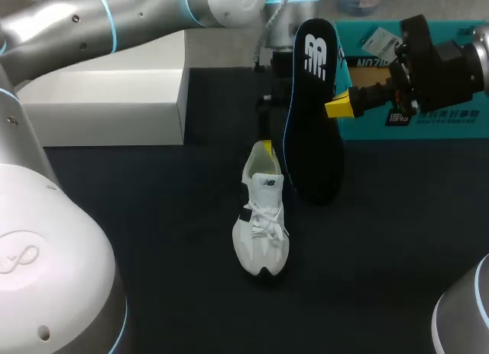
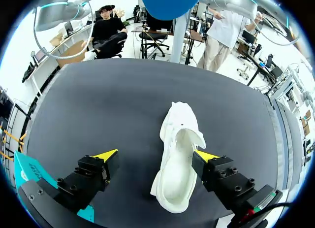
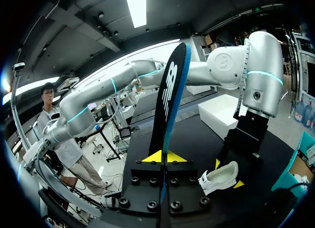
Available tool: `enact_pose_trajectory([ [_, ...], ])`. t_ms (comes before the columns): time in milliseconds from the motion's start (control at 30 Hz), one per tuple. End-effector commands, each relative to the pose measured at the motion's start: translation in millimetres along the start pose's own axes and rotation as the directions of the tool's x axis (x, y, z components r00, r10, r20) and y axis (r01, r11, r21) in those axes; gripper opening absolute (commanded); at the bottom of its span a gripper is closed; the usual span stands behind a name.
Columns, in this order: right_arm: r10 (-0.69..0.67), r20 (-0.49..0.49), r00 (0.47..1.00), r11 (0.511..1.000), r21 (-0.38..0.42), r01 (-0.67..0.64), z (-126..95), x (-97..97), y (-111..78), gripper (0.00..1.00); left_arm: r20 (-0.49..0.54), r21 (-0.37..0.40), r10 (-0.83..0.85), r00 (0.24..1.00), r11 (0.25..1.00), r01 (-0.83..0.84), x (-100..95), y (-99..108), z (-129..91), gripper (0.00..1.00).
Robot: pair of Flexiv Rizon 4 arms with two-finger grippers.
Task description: Take the shoe out of the shoebox, open the shoe tongue, remove and reinsert the insole, then place the shoe into the shoebox
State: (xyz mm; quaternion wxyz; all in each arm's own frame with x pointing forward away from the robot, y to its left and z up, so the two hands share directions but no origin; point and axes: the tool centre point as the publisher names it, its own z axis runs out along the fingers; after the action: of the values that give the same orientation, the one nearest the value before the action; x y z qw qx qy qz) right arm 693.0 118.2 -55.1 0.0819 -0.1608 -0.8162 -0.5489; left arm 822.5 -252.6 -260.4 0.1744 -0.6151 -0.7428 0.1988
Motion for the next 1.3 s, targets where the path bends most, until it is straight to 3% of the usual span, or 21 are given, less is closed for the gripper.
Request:
enact_pose_trajectory([
  [33,0.064,0.023,0.998,0.996,-0.061,-0.062,-12.3,-11.9,-4.8,0.0,0.385,0.165,-0.027,0.922,0.985,-0.04,10.1,-2.5,-18.9,1.0],
  [200,0.122,-0.006,0.993,0.983,-0.134,-0.122,-44.5,-42.1,2.1,0.0,0.491,0.201,-0.031,0.871,0.976,-0.079,8.0,-12.7,-31.5,1.0],
  [400,0.181,-0.054,0.982,0.976,-0.111,-0.186,-74.3,-74.2,11.3,0.0,0.55,0.187,0.007,0.835,0.974,-0.131,7.8,-31.8,-42.9,1.0],
  [467,0.183,-0.013,0.983,0.977,-0.108,-0.183,-83.4,-82.8,12.3,0.0,0.55,0.159,0.013,0.835,0.98,-0.12,4.8,-41.0,-46.0,1.0],
  [1000,0.183,-0.013,0.983,0.977,-0.108,-0.183,-83.4,-82.8,12.3,0.0,0.55,0.159,0.013,0.835,0.98,-0.12,4.8,-41.0,-46.0,1.0],
  [1033,0.183,-0.013,0.983,0.977,-0.108,-0.183,-83.4,-82.8,12.3,0.0,0.588,0.173,-0.006,0.809,0.978,-0.118,4.2,-40.1,-47.9,1.0],
  [1167,0.228,-0.043,0.973,0.964,-0.131,-0.232,-87.9,-91.9,16.9,0.0,0.703,0.103,0.029,0.71,0.985,-0.142,-0.3,-46.8,-62.3,1.0],
  [1300,0.295,-0.153,0.943,0.925,-0.201,-0.321,-93.9,-108.3,27.8,0.0,0.773,-0.019,0.12,0.623,0.986,-0.166,-4.2,-57.5,-78.5,1.0],
])
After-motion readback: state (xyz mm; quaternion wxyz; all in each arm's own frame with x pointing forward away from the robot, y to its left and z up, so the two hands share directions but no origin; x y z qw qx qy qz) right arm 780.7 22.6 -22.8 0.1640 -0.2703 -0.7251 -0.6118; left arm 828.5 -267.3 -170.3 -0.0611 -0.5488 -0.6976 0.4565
